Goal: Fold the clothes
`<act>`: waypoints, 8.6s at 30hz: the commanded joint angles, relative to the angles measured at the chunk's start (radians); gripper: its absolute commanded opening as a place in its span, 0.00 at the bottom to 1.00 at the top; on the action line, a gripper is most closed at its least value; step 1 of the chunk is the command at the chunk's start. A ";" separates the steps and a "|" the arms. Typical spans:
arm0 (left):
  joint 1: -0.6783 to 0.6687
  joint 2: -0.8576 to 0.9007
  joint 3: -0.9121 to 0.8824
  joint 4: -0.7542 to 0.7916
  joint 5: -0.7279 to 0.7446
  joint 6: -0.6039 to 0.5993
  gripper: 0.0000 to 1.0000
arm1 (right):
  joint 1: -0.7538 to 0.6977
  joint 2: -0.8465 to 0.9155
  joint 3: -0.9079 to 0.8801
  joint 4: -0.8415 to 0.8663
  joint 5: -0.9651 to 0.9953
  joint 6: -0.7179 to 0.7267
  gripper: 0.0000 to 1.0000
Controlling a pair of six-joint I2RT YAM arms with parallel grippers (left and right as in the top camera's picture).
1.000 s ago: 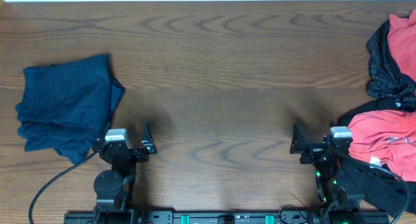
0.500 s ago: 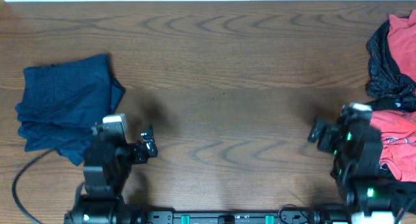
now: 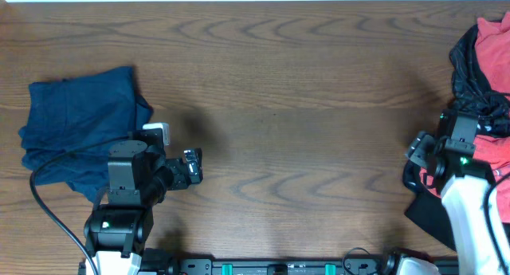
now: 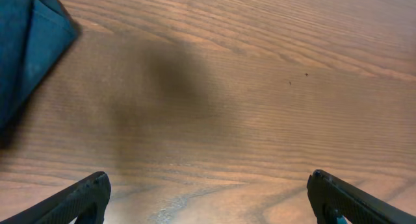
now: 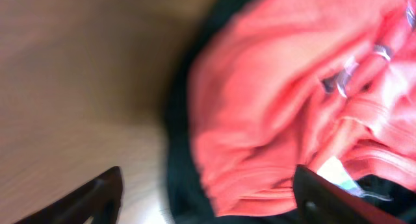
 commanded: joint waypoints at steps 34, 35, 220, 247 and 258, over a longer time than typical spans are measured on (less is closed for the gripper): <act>0.006 0.000 0.022 -0.002 0.020 -0.005 0.98 | -0.097 0.236 0.071 0.085 0.021 0.040 0.01; 0.006 0.000 0.022 -0.002 0.020 -0.005 0.99 | -0.108 0.203 0.103 0.039 0.020 0.040 0.01; 0.006 0.000 0.022 0.040 0.020 -0.005 0.98 | 0.041 0.023 0.254 -0.534 -0.440 -0.277 0.46; 0.006 0.000 0.022 0.051 0.020 -0.016 0.98 | 0.074 -0.005 0.441 -0.182 -0.468 -0.264 0.01; 0.006 0.000 0.022 0.051 0.020 -0.016 0.98 | -0.017 0.246 0.426 -0.007 -0.045 -0.136 0.44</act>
